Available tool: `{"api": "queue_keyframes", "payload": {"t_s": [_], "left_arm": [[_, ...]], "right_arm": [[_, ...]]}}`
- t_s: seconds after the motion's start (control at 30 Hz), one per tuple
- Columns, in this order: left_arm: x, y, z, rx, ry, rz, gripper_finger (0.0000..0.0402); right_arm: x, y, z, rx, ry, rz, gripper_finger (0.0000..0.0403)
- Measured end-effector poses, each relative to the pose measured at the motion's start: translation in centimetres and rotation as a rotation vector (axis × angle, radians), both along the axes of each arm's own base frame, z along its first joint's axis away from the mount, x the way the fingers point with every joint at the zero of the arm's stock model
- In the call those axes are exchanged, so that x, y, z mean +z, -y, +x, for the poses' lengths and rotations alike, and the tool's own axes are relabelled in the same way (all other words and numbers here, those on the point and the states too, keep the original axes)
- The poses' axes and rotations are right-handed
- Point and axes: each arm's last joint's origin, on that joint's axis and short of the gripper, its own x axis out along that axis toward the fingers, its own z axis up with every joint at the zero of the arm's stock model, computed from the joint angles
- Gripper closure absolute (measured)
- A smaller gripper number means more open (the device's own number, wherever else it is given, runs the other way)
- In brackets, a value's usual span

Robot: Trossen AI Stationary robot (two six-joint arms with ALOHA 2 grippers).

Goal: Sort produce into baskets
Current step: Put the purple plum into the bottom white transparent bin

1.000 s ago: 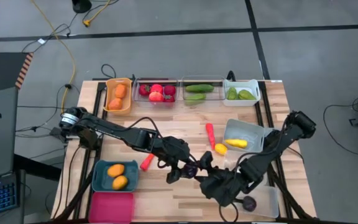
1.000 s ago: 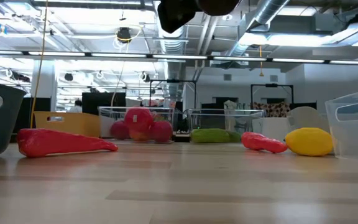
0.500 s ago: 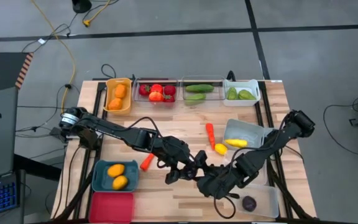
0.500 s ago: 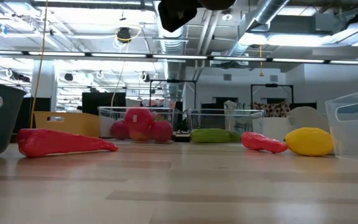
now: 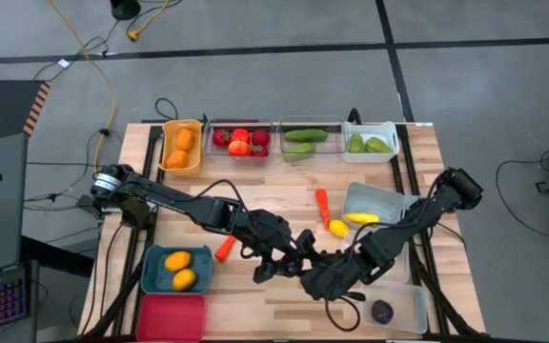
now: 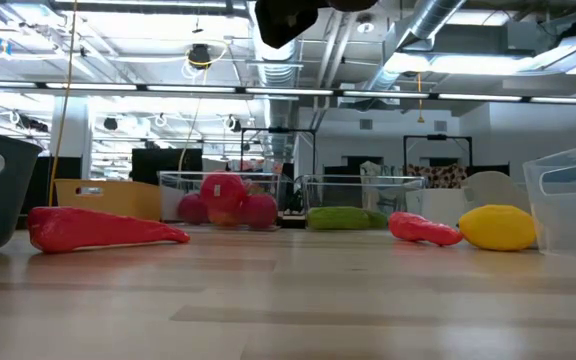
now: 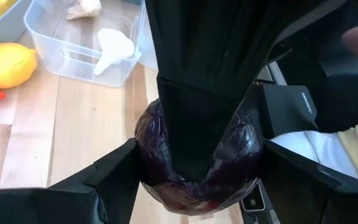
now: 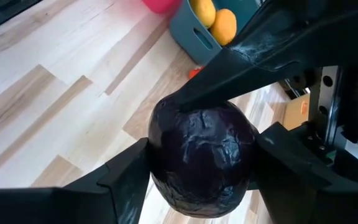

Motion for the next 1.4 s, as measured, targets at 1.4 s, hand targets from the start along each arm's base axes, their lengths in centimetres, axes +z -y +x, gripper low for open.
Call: {"api": "queue_keyframes", "payload": {"t_s": [1.4], "left_arm": [[0.05, -0.22, 0.13, 0.069, 0.01, 0.025, 0.0065]], "right_arm": [[0.04, -0.03, 0.05, 0.003, 0.003, 0.014, 0.0121]]}}
